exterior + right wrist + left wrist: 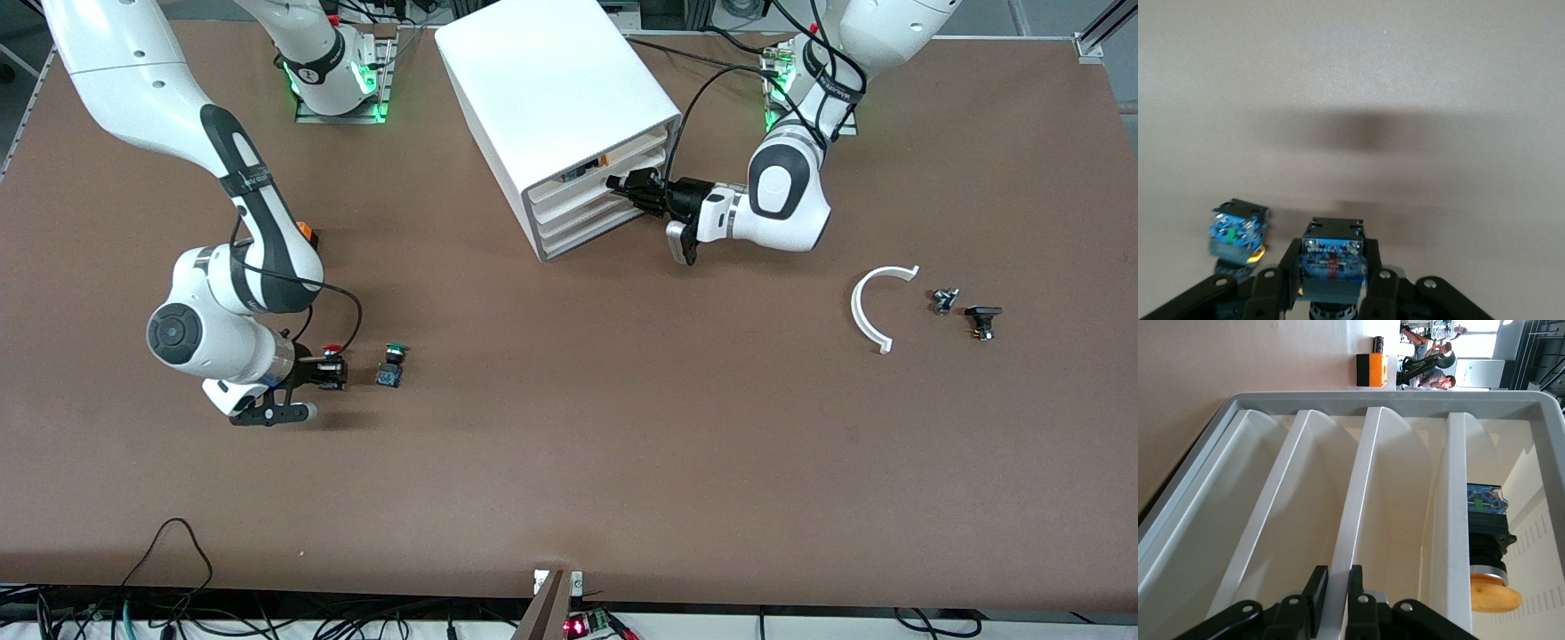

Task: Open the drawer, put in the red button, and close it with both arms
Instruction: 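Grasp the red button with the right gripper while the left gripper pulls the drawer, then carry the red button with the right gripper over the open drawer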

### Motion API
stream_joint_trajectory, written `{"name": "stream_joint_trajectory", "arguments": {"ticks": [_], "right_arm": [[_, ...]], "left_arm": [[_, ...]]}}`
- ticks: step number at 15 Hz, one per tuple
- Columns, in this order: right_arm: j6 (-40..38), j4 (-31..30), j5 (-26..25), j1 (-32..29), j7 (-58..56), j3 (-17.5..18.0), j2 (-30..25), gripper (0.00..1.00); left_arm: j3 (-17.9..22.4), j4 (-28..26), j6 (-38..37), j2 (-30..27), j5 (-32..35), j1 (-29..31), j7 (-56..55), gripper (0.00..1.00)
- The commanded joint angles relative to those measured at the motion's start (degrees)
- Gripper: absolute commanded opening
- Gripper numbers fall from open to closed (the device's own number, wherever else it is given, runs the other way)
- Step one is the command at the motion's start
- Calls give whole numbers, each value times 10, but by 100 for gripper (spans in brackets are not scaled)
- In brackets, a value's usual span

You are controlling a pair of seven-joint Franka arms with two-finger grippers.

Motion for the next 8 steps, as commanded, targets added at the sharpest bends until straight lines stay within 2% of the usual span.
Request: {"name": "stream_joint_trajectory", "arguments": {"ticks": [1, 4, 8], "right_arm": [[-73, 42, 6, 11, 50, 9, -21, 0], [-135, 80, 0, 38, 137, 9, -37, 0], [-204, 129, 0, 73, 242, 9, -50, 0]], "left_arm": [[0, 5, 3, 3, -15, 15, 4, 0], [5, 24, 3, 13, 14, 51, 3, 0], [7, 95, 3, 52, 108, 108, -2, 0]]}}
